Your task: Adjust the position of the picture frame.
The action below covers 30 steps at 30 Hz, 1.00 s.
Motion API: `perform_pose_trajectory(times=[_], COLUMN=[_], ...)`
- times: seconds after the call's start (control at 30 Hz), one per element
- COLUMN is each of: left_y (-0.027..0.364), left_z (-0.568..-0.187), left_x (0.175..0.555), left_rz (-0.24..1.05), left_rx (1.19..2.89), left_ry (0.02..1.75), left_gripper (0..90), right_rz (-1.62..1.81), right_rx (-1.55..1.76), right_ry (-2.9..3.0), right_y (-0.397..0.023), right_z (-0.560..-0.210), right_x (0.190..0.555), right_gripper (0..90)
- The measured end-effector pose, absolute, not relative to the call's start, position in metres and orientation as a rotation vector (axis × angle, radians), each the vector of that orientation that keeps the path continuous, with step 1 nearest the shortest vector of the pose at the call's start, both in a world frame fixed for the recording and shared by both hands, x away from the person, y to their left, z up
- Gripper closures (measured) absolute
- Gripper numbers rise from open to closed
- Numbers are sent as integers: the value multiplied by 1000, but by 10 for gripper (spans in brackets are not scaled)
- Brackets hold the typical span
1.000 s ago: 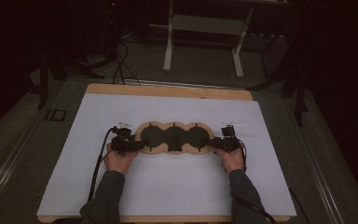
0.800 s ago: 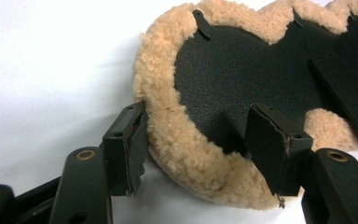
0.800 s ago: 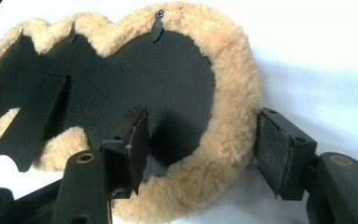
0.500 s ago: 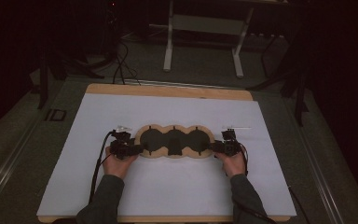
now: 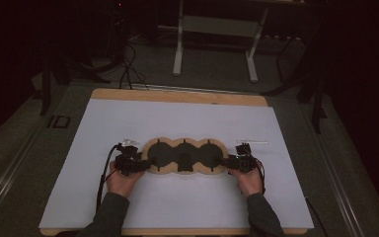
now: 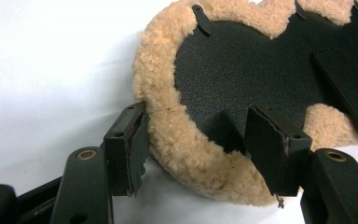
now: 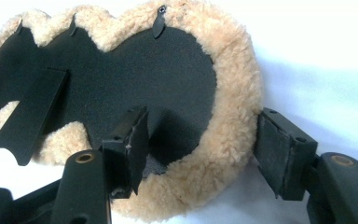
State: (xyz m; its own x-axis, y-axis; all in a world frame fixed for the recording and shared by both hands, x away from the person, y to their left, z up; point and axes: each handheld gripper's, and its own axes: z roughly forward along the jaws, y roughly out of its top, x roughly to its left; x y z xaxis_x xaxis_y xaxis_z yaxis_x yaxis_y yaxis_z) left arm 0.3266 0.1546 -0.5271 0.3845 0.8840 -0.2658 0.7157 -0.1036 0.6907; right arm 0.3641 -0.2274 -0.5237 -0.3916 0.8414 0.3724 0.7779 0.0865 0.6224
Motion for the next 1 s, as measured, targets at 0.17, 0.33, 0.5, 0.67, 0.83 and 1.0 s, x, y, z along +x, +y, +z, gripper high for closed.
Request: perform_pose_trajectory(times=[0.17,0.33,0.5,0.67,0.83,1.0], left_y=[156,160,163,165,164,161], left_z=[-529,-531,-532,-530,-529,-527], left_x=[321,320,320,318,315,312], left_rz=[254,231,216,220,247,284], left_rx=[1858,1847,1848,1860,1875,1895], left_ry=[1391,1382,1364,1370,1364,1355], left_gripper=[411,416,418,414,409,409], right_rz=[1194,1211,1239,1247,1252,1267], right_rx=[1696,1720,1712,1702,1663,1639], right_ry=[2261,2265,2252,2232,2232,2225], right_y=[-226,-227,-229,-234,-238,-240], right_z=[-525,-528,-530,-528,-523,-520], right_x=[359,361,359,355,350,347], right_gripper=[358,351,354,382,369,366])
